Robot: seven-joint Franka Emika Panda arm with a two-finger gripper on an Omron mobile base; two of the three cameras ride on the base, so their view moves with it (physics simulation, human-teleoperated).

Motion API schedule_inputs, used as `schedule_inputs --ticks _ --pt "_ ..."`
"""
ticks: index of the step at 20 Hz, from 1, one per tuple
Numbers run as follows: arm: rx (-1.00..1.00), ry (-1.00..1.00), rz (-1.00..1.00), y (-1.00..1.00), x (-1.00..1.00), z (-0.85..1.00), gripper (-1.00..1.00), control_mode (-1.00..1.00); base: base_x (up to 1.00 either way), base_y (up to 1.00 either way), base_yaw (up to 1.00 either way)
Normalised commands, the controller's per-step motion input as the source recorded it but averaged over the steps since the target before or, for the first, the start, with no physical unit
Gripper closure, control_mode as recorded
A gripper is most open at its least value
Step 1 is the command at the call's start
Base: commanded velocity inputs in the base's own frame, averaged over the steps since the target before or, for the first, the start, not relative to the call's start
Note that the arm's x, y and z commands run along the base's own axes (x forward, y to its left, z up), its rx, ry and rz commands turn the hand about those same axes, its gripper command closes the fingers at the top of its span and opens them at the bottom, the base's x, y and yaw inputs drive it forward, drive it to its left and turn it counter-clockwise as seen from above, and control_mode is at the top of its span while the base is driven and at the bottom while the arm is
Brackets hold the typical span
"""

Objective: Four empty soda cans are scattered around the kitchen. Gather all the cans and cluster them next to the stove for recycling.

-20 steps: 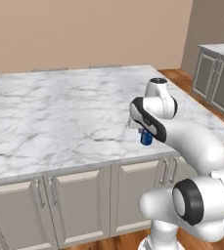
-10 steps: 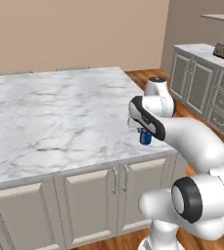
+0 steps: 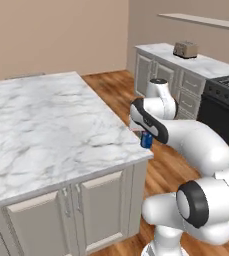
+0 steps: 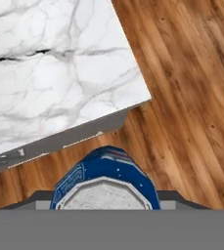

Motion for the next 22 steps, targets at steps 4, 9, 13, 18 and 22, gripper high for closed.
schedule_inputs --ticks 4,9,13,18,22 --pt "0.0 0.0 0.0 0.0 0.0 0.0 1.0 1.0 0.0 -0.52 -0.35" --pt "0.0 0.0 0.0 0.0 0.0 0.0 1.0 1.0 0.0 -0.57 -0.34" --pt "0.0 0.0 0.0 0.0 0.0 0.0 1.0 1.0 0.0 -0.6 -0.34" --pt "0.0 0.0 0.0 0.0 0.0 0.0 1.0 1.0 0.0 -0.59 -0.34" --pt "0.0 0.0 0.0 0.0 0.0 0.0 1.0 1.0 0.0 -0.6 -0.34"
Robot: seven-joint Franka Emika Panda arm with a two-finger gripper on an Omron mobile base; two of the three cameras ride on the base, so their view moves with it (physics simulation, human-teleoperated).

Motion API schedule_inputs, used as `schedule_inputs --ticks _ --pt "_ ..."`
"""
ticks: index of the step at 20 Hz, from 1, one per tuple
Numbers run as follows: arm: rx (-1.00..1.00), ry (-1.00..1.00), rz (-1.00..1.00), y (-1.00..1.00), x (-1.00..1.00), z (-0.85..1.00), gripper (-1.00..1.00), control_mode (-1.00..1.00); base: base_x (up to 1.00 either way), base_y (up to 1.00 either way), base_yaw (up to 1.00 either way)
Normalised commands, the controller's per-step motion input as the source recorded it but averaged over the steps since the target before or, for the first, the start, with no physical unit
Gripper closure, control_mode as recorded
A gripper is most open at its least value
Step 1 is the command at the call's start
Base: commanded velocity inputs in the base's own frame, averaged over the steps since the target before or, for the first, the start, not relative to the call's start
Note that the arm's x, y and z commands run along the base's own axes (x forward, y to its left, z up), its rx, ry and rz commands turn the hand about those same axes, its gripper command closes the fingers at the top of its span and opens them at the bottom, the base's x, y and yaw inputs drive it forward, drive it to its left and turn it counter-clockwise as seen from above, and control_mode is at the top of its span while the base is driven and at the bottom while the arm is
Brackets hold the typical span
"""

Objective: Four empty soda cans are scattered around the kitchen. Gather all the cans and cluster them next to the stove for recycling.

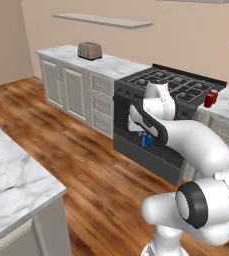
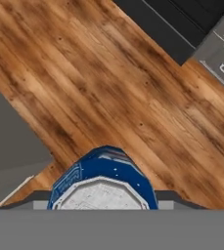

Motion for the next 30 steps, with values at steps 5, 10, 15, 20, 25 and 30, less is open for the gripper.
schedule_inputs --ticks 5,10,15,20,25,30 --pt "0.0 0.0 0.0 0.0 0.0 0.0 1.0 1.0 0.0 -0.59 -0.34" --pt "0.0 0.0 0.0 0.0 0.0 0.0 1.0 1.0 0.0 -0.51 -0.36" --pt "0.0 0.0 0.0 0.0 0.0 0.0 1.0 1.0 0.0 -0.55 -0.35" --pt "0.0 0.0 0.0 0.0 0.0 0.0 1.0 1.0 0.0 -0.56 -0.34" --pt "0.0 0.0 0.0 0.0 0.0 0.0 1.0 1.0 0.01 -0.56 -0.33" --pt "0.0 0.0 0.0 0.0 0.0 0.0 1.0 1.0 0.42 -0.14 -0.28"
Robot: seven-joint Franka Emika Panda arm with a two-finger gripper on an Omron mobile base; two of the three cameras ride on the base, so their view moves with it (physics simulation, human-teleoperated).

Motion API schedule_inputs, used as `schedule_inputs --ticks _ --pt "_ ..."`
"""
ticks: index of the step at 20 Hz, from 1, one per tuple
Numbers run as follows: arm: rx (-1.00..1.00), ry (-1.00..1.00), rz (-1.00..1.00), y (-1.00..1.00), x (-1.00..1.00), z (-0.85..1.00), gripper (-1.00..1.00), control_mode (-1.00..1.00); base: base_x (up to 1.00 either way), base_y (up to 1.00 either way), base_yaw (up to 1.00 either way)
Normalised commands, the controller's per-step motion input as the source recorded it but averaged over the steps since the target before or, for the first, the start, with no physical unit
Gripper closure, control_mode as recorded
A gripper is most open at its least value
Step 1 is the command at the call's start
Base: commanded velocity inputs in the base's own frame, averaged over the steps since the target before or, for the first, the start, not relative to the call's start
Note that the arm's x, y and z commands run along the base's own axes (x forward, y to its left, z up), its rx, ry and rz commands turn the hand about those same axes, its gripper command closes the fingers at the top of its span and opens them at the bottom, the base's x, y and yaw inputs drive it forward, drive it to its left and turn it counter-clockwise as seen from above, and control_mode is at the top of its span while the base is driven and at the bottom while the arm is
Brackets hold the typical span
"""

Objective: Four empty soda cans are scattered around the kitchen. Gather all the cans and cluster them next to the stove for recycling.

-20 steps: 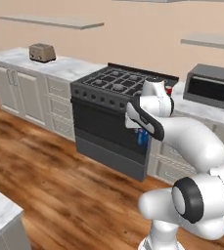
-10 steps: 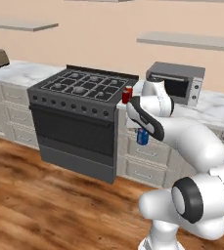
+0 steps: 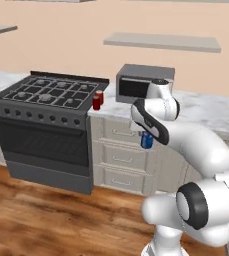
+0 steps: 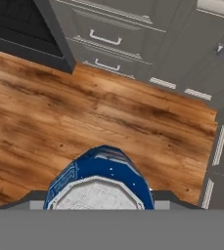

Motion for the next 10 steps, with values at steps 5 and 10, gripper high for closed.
schedule_inputs --ticks 5,10 --pt "0.0 0.0 0.0 0.0 0.0 0.0 1.0 1.0 0.69 0.05 -0.19" --pt "0.0 0.0 0.0 0.0 0.0 0.0 1.0 1.0 0.68 0.19 -0.18"
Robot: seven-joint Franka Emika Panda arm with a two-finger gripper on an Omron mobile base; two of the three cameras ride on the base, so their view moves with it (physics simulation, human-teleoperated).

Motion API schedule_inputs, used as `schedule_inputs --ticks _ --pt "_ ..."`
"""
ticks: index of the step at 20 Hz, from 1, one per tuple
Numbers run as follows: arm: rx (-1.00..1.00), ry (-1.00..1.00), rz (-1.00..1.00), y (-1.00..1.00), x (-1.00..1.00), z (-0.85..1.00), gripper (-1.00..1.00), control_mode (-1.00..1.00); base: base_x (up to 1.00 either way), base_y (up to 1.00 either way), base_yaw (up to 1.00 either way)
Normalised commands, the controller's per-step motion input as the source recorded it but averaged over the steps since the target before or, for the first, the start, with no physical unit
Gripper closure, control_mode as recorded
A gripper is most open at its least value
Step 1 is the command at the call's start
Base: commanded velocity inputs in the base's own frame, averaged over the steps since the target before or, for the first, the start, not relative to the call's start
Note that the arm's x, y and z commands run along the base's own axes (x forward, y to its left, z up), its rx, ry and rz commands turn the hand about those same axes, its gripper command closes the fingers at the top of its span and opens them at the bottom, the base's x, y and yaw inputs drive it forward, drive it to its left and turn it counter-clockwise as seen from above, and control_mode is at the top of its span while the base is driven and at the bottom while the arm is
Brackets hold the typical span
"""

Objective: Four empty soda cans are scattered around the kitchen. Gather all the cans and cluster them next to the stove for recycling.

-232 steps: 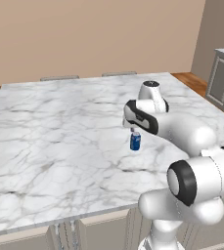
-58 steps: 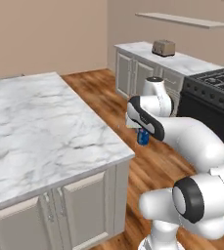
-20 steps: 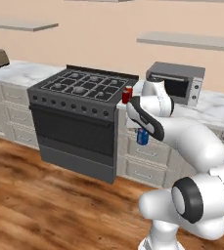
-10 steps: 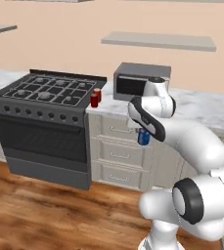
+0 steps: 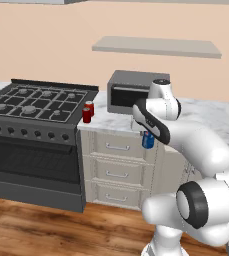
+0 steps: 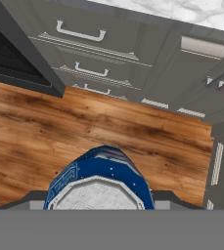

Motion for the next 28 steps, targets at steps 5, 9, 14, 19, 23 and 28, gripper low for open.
schedule_inputs --ticks 5,9,14,19,23,28 --pt "0.0 0.0 0.0 0.0 0.0 0.0 1.0 1.0 0.48 0.39 -0.16" --pt "0.0 0.0 0.0 0.0 0.0 0.0 1.0 1.0 0.44 0.37 -0.16" --pt "0.0 0.0 0.0 0.0 0.0 0.0 1.0 1.0 0.53 0.31 -0.18" --pt "0.0 0.0 0.0 0.0 0.0 0.0 1.0 1.0 0.52 0.39 -0.15" --pt "0.0 0.0 0.0 0.0 0.0 0.0 1.0 1.0 0.5 0.34 -0.14" --pt "0.0 0.0 0.0 0.0 0.0 0.0 1.0 1.0 0.49 0.24 -0.16"
